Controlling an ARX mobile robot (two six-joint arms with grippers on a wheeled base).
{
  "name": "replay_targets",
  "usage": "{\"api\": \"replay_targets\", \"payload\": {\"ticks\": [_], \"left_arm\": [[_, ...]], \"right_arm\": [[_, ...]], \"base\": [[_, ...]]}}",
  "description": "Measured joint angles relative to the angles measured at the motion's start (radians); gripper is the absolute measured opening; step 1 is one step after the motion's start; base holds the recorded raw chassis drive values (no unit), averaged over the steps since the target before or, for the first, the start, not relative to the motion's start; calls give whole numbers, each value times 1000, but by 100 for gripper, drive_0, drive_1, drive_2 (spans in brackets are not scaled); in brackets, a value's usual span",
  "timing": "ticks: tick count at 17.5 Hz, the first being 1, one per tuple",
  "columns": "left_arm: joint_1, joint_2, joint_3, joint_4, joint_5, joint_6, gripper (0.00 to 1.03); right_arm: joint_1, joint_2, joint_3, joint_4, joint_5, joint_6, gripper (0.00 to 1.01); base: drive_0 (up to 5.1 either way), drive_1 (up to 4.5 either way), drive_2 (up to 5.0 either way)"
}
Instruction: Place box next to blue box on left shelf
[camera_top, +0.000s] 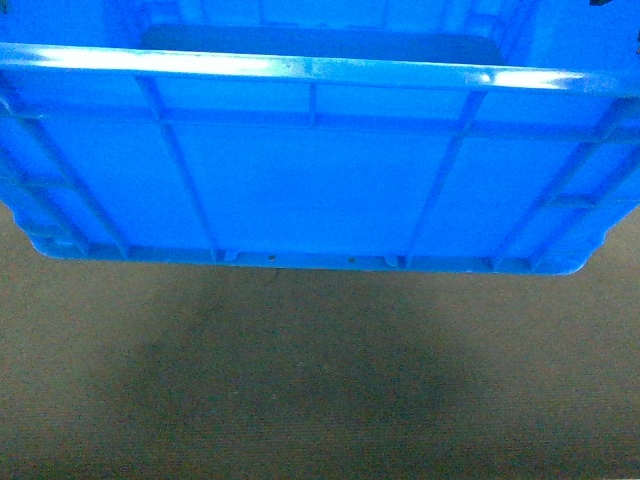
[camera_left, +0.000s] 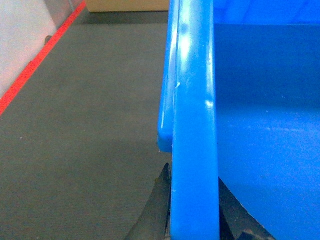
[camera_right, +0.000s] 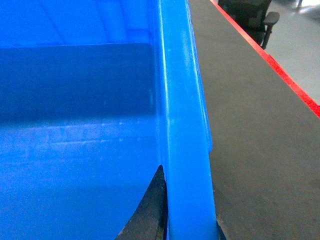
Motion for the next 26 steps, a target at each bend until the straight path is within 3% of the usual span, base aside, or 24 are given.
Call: {"api": "replay_targets", "payload": {"ticks": [26], "left_arm": [[0,0,0,0,0,0,9]], "right_arm": [[0,0,0,-4,2,-1,10]], "base": [[-139,-139,-139]]}}
